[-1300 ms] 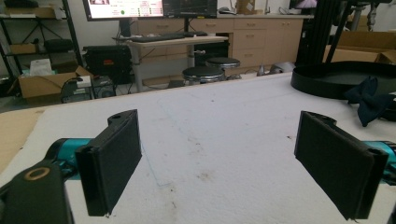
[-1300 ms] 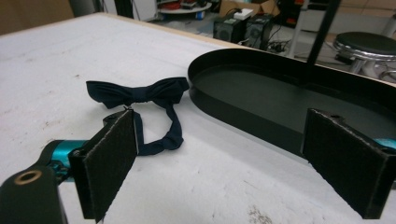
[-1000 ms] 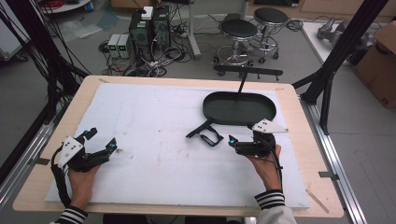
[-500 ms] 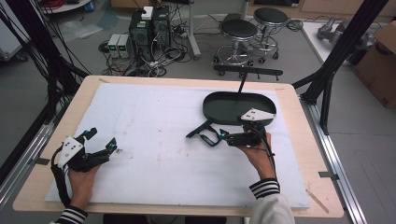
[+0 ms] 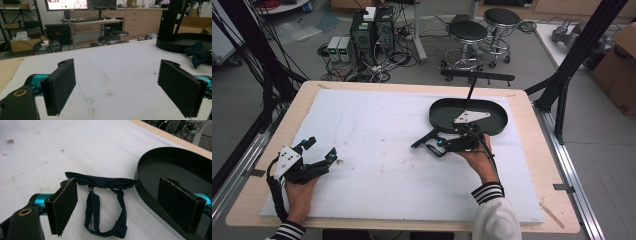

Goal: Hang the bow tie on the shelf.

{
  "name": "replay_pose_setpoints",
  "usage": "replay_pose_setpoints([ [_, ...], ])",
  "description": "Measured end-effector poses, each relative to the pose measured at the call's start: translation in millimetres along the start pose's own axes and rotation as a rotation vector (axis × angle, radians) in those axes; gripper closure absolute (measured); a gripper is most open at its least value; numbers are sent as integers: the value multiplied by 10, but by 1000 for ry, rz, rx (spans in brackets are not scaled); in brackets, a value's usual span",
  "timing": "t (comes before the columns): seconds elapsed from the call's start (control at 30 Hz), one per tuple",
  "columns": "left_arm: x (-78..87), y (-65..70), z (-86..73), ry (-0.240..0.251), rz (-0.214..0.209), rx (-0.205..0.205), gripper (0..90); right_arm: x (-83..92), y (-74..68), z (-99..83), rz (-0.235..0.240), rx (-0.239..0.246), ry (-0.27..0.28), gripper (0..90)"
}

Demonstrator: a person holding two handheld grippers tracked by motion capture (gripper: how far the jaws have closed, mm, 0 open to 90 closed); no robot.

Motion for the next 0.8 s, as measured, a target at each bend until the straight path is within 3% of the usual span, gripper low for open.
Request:
replay_pose_setpoints([
  [0.37,0,-1,-1,-1,1,-2,152,-173,7,-47,6,27,-102,193],
  [0.8,0,0,0,0,0,1,152,-321,-7,-117,18,74,-205,354],
])
Point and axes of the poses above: each handheld gripper's, and its own axes: x roughly backward along the jaws, z roughly out of its top, y roughly to its right, the point moved 5 cm from there along -x, roughly forward along the jaws, and after that the axes turned 5 degrees about -x, right-handed, at the moved point
